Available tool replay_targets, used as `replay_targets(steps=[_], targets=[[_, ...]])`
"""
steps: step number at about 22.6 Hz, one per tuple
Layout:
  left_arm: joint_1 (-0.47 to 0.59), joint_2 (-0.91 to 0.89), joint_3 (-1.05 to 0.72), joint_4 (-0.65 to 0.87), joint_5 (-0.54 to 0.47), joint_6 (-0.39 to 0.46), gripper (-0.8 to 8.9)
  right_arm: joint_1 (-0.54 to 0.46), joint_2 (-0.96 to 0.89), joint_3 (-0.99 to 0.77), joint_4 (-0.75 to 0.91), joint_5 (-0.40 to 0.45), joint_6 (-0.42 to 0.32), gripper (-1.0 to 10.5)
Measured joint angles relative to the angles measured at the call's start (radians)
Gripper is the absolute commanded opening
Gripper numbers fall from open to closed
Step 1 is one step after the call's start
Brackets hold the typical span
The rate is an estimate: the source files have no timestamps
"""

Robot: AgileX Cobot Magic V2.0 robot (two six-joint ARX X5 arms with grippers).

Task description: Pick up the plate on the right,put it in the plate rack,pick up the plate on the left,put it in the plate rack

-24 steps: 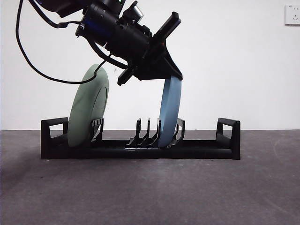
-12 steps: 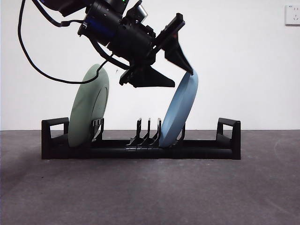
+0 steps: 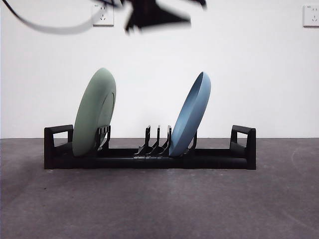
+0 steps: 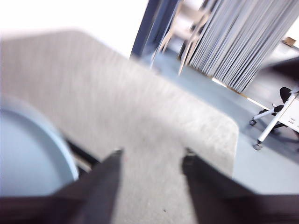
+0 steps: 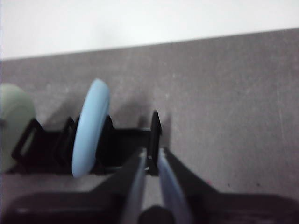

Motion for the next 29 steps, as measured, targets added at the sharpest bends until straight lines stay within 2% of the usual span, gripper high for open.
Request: replay_targets(steps=[4,11,13,17,23,29], targets=[[0.005,-0.135,0.001,-0.166,-0.085,0.108,-0.08,0.000,0.005,0.000,-0.020,0.000,-0.020,-0.1],[0.026,-0.386,0.001,-0.511,-0.433,0.301,-0.08,0.000,0.002,0.000,-0.004,0.000,-0.085,-0.1],[0.056,-0.441,-0.003,-0.587,-0.444,0.331,-0.08,0.000,-0.019,-0.021,0.044,0.000,-0.095,-0.1],[0.079,-0.593,-0.186,-0.533,-0.489,0.348,-0.08,0.023,-0.120,-0.173,0.187,0.000,-0.098,-0.1],[0.081,-0.792,-0.459,-0.431,-0.588,0.333,-0.08,0.062,-0.216,-0.361,0.263,0.000,-0.101,-0.1],[0.081,-0.983,-0.649,-0.428,-0.649,0.286,-0.08,0.093,-0.291,-0.534,0.306,0.000,-0.095,-0.1]])
